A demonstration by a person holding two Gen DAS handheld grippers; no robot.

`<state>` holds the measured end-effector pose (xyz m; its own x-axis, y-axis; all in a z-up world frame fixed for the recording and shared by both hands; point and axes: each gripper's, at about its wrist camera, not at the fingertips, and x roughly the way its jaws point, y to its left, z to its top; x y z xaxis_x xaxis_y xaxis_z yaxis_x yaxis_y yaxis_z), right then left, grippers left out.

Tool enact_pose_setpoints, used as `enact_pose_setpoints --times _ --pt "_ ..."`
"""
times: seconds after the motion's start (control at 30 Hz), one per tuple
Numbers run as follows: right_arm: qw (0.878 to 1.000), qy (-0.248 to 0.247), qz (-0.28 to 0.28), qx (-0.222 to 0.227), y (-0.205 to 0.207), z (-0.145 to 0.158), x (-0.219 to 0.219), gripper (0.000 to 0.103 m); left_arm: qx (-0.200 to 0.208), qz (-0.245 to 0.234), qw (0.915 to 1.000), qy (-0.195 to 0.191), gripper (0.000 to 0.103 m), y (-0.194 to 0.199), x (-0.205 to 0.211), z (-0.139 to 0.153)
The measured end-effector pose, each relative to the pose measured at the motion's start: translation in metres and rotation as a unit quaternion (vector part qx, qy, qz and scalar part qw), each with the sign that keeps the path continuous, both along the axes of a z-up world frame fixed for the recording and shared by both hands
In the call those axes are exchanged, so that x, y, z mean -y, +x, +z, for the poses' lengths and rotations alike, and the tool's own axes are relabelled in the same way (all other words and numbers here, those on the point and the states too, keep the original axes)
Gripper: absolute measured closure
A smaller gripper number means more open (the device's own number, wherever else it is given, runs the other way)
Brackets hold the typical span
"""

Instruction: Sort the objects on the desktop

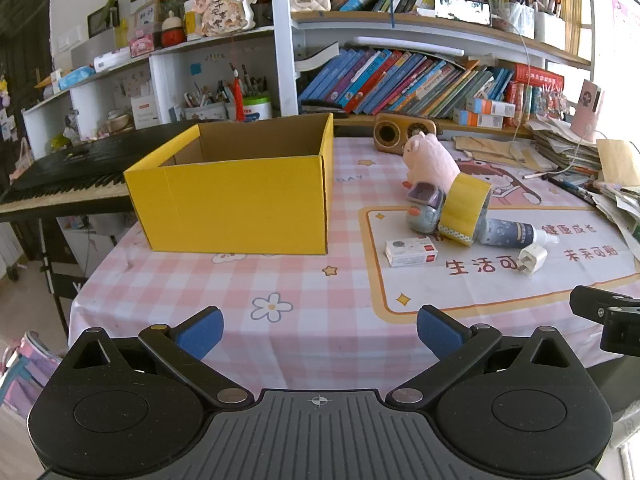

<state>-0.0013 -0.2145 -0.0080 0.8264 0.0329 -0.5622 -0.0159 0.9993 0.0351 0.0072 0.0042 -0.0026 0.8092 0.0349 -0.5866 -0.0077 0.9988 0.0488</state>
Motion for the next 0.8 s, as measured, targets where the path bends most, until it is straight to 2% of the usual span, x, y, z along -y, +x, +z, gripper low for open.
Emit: enact_pose_setpoints --times 0.8 --pt "1.0 -0.004 -0.006 -0.002 0.0049 -0.0022 -0.0007 0.0 -0.004 -0.007 1.0 -0.001 0.0 0.0099 0.0029 -0.0017"
